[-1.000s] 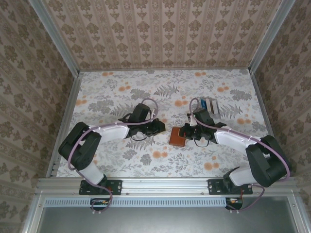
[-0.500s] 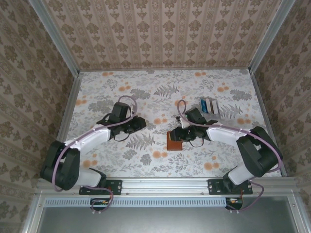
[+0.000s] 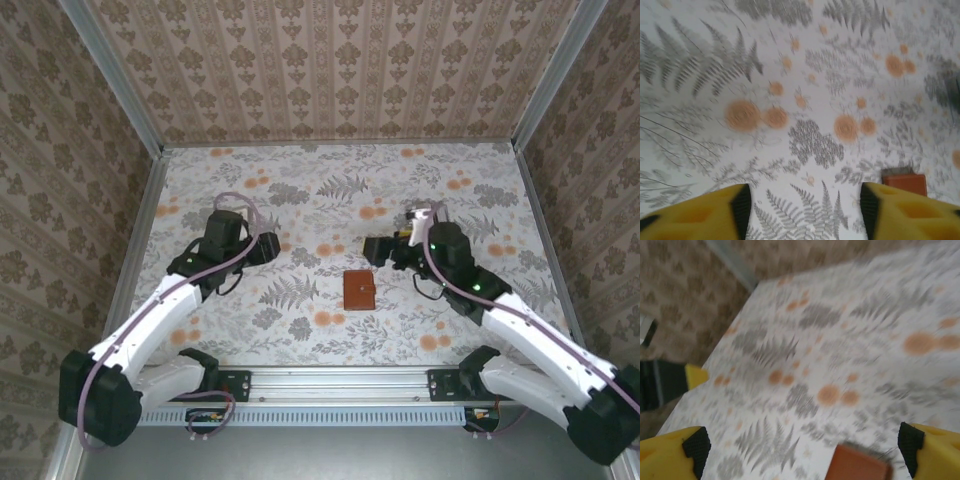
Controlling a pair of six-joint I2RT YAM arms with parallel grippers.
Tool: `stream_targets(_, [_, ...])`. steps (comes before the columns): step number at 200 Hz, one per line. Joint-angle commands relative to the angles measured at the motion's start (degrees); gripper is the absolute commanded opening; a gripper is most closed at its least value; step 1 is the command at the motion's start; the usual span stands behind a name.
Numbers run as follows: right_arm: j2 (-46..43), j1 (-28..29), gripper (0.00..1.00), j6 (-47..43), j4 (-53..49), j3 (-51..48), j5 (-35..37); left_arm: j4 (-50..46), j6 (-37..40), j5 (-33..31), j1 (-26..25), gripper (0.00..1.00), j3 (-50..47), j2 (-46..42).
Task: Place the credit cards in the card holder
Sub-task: Reset both arms
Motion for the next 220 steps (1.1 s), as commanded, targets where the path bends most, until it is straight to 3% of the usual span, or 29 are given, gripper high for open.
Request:
stream_targets(1, [-5.8,-0.2,1.0,-4.3,5.0,-4.7,18.8,-2.9,6.9,-14.2,-2.2,1.0,2.7,-3.8])
stream_targets(26, [-10.8,-0.4,1.0,-21.3,14.6,-13.0,26.3,-0.7,15.8,-38.8,-11.4,1.0,1.1,-9.1])
stream_targets(45, [-13.5,-1.1,1.0,-29.6,15.7,-17.6,32.0,6.1,23.9,-44.5,-14.3,1.0,-3.3,-12.4])
stream_targets(69, [-17.6,-3.6,1.0,-37.1,15.5,-22.8,25.4,19.5,38.1,-40.2,-13.5,1.0,-13.0,-14.5])
stream_targets(86, [-18.8,-5.7,1.0,-36.4,21.1,-27.8,24.4,28.0,45.8,-36.8,-11.3,1.0,-19.2,-14.2])
stream_targets(116, [-16.4,-12.1,1.0,-35.0,26.4,-31.7,18.8,36.9,42.0,-23.4,1.5,1.0,-24.6,-12.2])
stream_targets(141, [-7.0,-17.8,1.0,-32.1,34.3,-32.1,15.0,40.6,39.8,-17.3,10.2,1.0,-24.1,-4.9])
stream_targets(183, [9.3,-23.7,1.0,-31.7,45.8,-28.5,8.0,59.0,37.7,-11.5,16.3,1.0,-26.2,9.3])
stream_targets(199, [13.4,-26.3,1.0,-30.8,45.3,-25.6,4.7,64.3,38.0,-12.7,16.9,1.0,-25.9,14.1])
stream_targets(220, [19.5,-29.3,1.0,-28.3,51.8,-24.4,2.2,67.7,39.9,-14.0,16.9,1.0,-25.4,16.9])
